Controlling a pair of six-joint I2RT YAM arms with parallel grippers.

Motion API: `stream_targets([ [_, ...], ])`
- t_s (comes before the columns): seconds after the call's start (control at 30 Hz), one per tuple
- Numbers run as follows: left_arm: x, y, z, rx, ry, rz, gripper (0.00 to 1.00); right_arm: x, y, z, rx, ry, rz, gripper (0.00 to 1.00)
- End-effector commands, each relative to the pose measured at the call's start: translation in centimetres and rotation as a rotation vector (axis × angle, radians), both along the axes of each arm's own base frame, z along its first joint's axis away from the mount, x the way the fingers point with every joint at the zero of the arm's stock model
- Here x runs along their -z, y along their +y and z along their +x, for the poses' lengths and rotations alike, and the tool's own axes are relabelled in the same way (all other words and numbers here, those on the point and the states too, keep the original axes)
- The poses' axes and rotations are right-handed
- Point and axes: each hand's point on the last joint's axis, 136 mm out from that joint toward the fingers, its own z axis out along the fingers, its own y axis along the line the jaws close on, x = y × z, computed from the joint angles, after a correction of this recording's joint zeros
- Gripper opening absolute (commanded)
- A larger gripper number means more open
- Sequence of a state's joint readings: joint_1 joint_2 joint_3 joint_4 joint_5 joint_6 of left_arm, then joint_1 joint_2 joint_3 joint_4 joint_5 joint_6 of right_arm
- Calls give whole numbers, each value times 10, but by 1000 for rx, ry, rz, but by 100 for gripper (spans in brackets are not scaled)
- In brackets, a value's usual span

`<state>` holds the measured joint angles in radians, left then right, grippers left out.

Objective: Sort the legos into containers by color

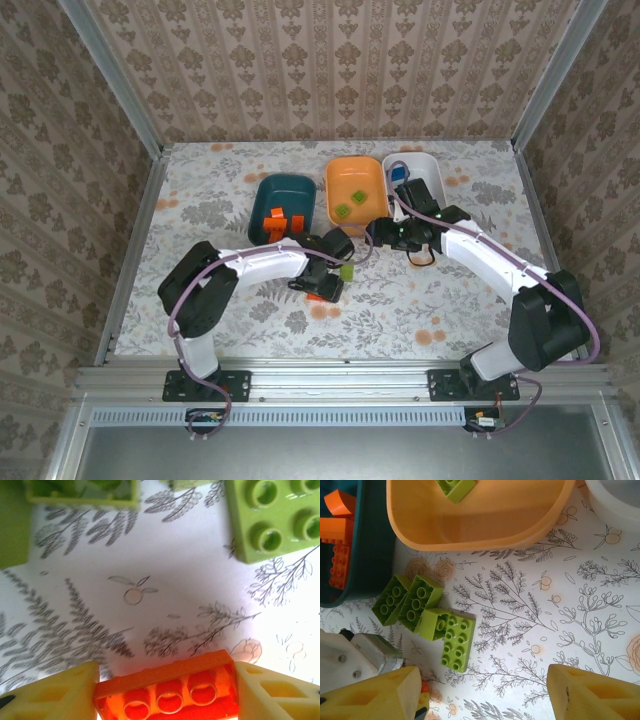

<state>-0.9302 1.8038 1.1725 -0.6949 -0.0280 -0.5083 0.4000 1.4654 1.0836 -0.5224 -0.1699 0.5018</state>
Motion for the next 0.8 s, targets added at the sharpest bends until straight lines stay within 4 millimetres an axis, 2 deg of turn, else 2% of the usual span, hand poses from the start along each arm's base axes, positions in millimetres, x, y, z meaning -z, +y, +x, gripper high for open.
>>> stream_targets([
  [0.0,-52,16,23,-24,-85,-27,62,-12,2,-5,2,-17,36,69],
  [0.07,-76,27,38,-42,-125,-53,62,-11,4,-7,-4,-14,36,69],
  [0.2,-121,53,82,-92,-210,-99,63,-8,10,-14,-22,-3,33,69],
  [0.27,-134,65,107,-116,-238,-106,63,-3,16,-20,-35,15,31,69],
  [0.37,-141,80,148,-158,-259,-111,63,6,27,-33,-64,36,17,69],
  [0.47,-131,83,184,-176,-254,-111,64,15,39,-47,-91,53,-9,70],
  [0.57,-113,87,215,-198,-231,-96,64,24,49,-62,-118,71,-33,70],
  [0.77,-74,82,255,-213,-183,-80,64,43,62,-84,-143,103,-73,71],
])
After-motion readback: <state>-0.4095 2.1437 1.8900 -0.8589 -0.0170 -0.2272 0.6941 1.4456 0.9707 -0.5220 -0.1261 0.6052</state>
